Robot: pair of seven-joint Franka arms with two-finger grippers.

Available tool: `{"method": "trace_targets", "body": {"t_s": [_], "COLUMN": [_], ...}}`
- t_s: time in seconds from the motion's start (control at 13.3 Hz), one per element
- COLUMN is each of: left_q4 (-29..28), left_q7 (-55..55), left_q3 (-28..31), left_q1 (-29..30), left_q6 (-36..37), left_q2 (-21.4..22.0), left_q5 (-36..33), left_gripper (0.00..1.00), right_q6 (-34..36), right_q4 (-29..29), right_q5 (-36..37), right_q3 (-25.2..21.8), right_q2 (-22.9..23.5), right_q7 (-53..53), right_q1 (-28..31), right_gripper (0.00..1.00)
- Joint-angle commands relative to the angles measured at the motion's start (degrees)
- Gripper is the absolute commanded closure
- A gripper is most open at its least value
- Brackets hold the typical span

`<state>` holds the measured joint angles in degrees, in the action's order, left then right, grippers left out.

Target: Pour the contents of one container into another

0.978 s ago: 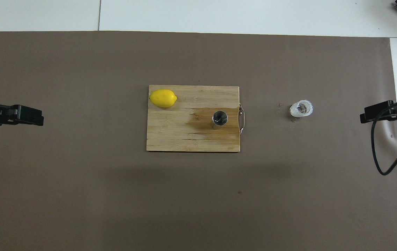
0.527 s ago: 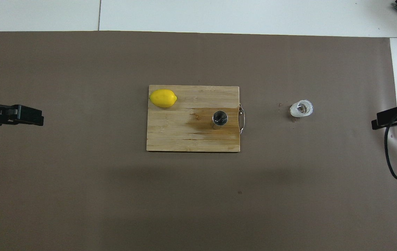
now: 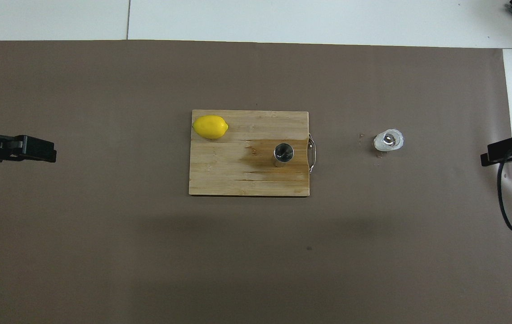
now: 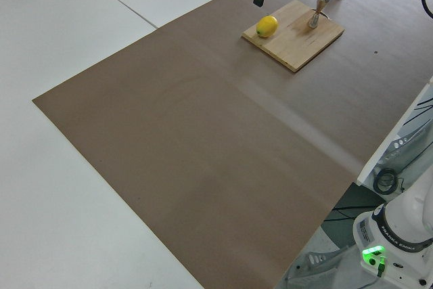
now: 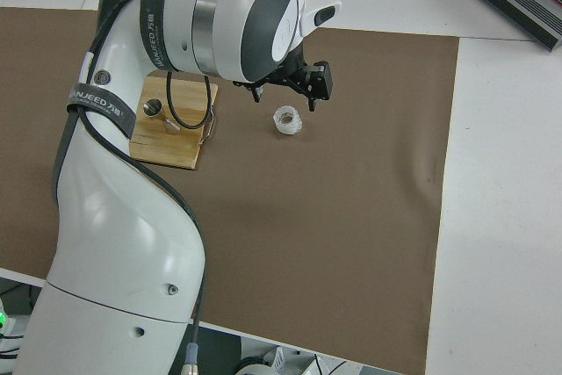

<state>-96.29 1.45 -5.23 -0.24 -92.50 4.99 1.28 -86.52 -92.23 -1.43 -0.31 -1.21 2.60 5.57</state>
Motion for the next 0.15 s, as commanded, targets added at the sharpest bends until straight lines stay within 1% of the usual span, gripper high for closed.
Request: {"method": "trace_targets", "body": {"t_s": [0.0,0.08], "left_q4": [-1.0,-1.0], "left_q7": [-0.7,-0.7], "left_q3": [-0.2,-0.2], "left_q1": [0.3,0.3], "left_q6": [0.5,0.5], "left_q2": [1.3,1.3], "left_q5": [-0.8,-0.8], "left_gripper": [0.00,0.00], "right_q6": [0.7,0.8], "right_q4": [0.0,-0.1], "right_q5": [2.2,2.2], "right_q3": [1.1,1.1], "right_q2": [-0.9,-1.0], "right_q7": [-1.5,-1.4], "right_q1": [-0.2,-0.1], "right_gripper": [0.00,0.00]}}
